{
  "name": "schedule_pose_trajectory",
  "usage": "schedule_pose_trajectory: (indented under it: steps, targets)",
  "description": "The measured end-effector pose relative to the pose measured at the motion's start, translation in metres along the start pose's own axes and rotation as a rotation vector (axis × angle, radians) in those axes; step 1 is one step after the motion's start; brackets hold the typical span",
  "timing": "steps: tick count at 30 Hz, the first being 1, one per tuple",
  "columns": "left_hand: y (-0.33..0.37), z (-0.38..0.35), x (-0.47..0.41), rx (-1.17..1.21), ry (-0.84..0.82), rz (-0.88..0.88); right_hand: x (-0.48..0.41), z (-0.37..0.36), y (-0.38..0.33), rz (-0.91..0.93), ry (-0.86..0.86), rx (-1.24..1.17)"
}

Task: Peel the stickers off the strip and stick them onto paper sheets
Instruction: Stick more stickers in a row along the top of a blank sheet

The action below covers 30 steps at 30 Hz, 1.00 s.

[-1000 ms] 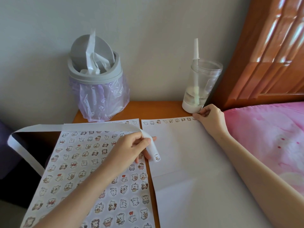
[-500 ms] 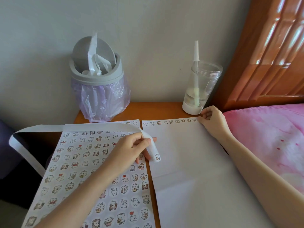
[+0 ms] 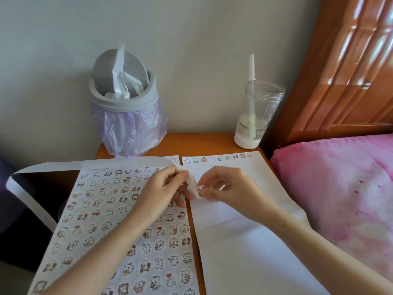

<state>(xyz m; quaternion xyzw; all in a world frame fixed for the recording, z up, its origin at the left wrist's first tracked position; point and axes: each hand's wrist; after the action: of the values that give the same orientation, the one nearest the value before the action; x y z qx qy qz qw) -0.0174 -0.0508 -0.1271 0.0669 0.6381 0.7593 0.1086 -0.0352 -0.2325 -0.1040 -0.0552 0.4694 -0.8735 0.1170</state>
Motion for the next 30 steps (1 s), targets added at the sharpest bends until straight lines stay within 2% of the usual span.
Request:
schedule_pose_trajectory:
  steps: [3, 8, 14, 30]
  targets:
    - [0.001, -0.001, 0.0, 0.016, 0.004, -0.001, -0.001, 0.004, -0.001, -0.03, 0.028, -0.107]
    - [0.004, -0.001, 0.002, 0.055, -0.026, -0.008, 0.0, 0.002, -0.001, -0.027, 0.056, -0.129]
    - [0.009, -0.001, 0.004, -0.003, -0.11, -0.031, 0.0, -0.001, -0.001, -0.011, 0.119, -0.106]
    - [0.01, -0.001, 0.003, -0.007, -0.09, 0.008, 0.003, -0.005, 0.001, 0.075, 0.153, 0.048]
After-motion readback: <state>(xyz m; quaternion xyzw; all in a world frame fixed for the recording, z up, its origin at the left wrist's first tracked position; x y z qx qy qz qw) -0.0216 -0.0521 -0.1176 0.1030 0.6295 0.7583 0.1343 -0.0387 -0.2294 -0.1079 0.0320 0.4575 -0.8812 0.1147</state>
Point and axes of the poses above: each hand's wrist, its own x-axis away from the middle knuckle, its own z-axis out of the back of the hand, y = z × x, and after that the axes turned 2 degrees about -z, right-handed
